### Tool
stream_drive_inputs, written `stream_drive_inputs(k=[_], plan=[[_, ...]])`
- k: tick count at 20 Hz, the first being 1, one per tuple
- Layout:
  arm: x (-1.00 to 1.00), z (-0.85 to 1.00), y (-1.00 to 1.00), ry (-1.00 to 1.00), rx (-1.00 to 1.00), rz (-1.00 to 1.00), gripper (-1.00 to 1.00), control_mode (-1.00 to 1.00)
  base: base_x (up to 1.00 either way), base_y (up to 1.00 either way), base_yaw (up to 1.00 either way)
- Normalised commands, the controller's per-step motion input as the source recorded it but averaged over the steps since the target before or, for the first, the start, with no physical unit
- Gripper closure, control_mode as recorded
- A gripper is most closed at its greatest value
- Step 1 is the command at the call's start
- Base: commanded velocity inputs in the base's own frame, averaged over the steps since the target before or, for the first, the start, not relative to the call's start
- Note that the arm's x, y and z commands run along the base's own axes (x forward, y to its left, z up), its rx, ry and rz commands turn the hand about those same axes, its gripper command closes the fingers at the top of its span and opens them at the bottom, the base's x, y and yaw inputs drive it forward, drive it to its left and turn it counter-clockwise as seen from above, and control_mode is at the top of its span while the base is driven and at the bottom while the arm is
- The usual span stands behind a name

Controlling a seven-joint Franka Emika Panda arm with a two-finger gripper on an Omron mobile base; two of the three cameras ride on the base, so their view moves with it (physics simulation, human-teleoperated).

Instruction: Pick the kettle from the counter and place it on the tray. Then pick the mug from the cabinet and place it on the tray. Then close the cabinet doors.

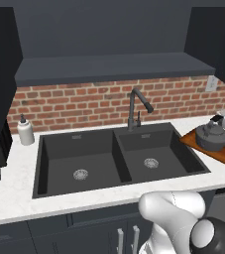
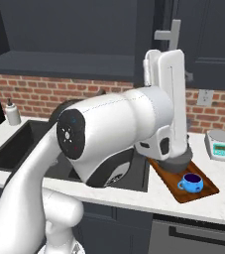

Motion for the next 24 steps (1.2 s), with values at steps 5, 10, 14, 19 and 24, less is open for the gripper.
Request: stream_drive_inputs(k=[5, 10, 14, 19, 24], plan=[[0.53, -0.12, 0.48, 0.03, 0.00, 0.16, -1.00, -1.00, 0.00, 0.00, 0.00], [0.52, -0.14, 0.55, 0.04, 0.00, 0.16, -1.00, -1.00, 0.00, 0.00, 0.00], [0.48, -0.16, 0.62, 0.07, 0.00, 0.15, -1.00, -1.00, 0.00, 0.00, 0.00], [0.42, -0.22, 0.69, 0.04, -0.02, 0.14, -1.00, -1.00, 0.00, 0.00, 0.00], [0.47, -0.24, 0.70, 0.02, -0.04, 0.13, -1.00, -1.00, 0.00, 0.00, 0.00]])
